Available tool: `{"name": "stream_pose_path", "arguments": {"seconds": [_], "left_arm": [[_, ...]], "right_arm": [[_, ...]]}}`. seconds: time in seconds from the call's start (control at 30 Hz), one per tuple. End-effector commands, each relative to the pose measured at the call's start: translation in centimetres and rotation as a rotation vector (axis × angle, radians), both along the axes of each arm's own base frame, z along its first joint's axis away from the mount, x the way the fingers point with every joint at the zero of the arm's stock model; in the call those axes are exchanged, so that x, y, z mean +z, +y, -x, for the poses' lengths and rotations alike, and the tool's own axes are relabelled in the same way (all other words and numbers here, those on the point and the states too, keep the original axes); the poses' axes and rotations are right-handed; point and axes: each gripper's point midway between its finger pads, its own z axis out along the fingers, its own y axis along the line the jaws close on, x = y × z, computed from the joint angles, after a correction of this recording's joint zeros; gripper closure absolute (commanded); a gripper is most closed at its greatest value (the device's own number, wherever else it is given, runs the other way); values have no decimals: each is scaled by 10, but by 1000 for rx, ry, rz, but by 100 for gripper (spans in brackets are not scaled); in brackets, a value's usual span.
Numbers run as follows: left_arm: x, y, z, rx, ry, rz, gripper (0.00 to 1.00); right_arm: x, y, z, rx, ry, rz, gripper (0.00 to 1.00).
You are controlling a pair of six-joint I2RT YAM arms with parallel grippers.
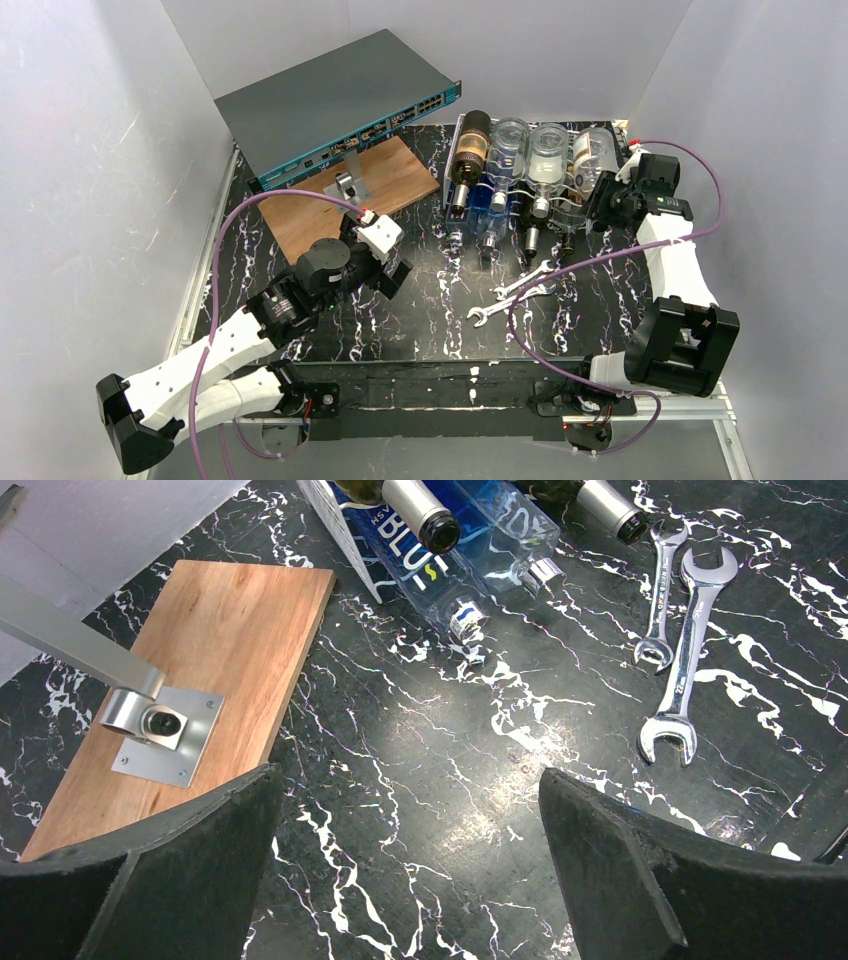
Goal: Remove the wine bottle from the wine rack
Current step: Pick up the wine bottle from the wine rack.
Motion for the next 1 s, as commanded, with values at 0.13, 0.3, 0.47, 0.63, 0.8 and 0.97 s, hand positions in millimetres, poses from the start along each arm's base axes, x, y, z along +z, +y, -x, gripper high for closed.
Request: {"name": "stream_pose_path", "arguments": {"seconds": [0.13,0.3,0.47,0.63,0.8,0.97], "left_arm": [[1,0,0,-4,-9,4,1],[1,-1,0,-7,-8,6,1],[0,-1,0,-6,-6,5,1],[0,-1,0,-7,-6,4,1],[1,-2,0,-9,-6,6,1],[0,-2,0,-9,-4,4,1]], "right_arm": [[118,-11,-37,3,-396,72,99],[123,-10,-34,10,-405,75,99],[124,-9,-33,15,-404,76,99],[123,-7,-31,22,-402,70,99],[125,-5,-28,31,-406,67,99],[119,-5,-28,38,-397,73,99]]}}
